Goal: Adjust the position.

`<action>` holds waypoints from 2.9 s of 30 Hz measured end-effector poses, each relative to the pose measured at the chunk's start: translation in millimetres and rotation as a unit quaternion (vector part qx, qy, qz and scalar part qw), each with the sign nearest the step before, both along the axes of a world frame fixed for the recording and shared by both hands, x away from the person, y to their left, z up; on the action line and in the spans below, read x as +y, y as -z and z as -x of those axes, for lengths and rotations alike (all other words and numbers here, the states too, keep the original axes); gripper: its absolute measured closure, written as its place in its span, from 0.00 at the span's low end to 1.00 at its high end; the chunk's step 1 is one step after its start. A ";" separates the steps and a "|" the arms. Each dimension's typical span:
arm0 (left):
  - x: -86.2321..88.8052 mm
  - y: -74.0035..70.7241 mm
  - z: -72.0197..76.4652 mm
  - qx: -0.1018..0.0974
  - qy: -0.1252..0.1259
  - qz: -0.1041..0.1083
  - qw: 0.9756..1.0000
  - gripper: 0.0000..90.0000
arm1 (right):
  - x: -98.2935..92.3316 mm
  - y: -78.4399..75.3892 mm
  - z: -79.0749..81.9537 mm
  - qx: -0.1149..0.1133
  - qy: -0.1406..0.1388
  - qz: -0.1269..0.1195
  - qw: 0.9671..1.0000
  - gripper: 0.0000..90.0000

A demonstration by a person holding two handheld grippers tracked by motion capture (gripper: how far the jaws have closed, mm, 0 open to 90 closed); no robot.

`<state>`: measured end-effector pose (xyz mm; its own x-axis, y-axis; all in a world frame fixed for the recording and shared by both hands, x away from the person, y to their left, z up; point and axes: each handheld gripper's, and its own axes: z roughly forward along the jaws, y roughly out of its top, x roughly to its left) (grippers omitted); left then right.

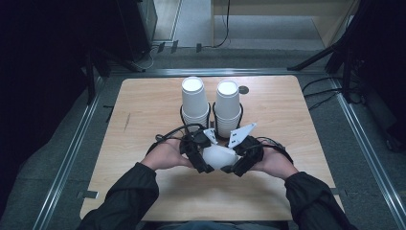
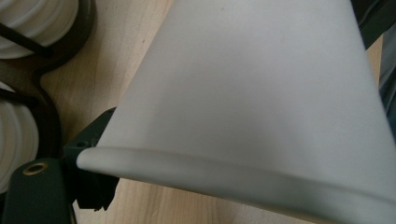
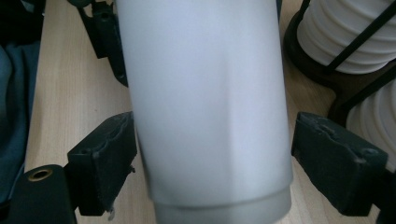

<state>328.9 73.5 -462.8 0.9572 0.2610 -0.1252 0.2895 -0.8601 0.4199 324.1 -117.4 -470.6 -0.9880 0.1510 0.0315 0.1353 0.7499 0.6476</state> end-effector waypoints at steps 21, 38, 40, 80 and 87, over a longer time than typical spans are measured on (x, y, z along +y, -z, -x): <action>1.1 -0.2 4.8 -0.022 0.022 0.023 0.999 0.10 | 5.2 0.1 5.7 -0.004 -0.027 0.000 1.000 0.26; 23.2 -15.9 -0.3 -0.017 -0.016 0.107 0.994 0.00 | -21.4 -17.8 -2.5 0.013 0.005 -0.075 0.997 0.25; 26.4 -16.8 0.1 -0.022 -0.020 0.114 0.993 0.00 | -25.2 -19.7 -3.4 0.010 0.010 -0.082 0.997 0.25; 35.3 -24.1 0.1 0.030 -0.082 0.277 0.957 0.13 | -25.2 -21.8 1.1 0.020 0.016 -0.121 0.992 0.25; 38.2 -26.4 0.2 0.024 -0.078 0.265 0.961 0.16 | -21.9 -20.2 0.3 0.042 0.031 -0.106 0.993 0.15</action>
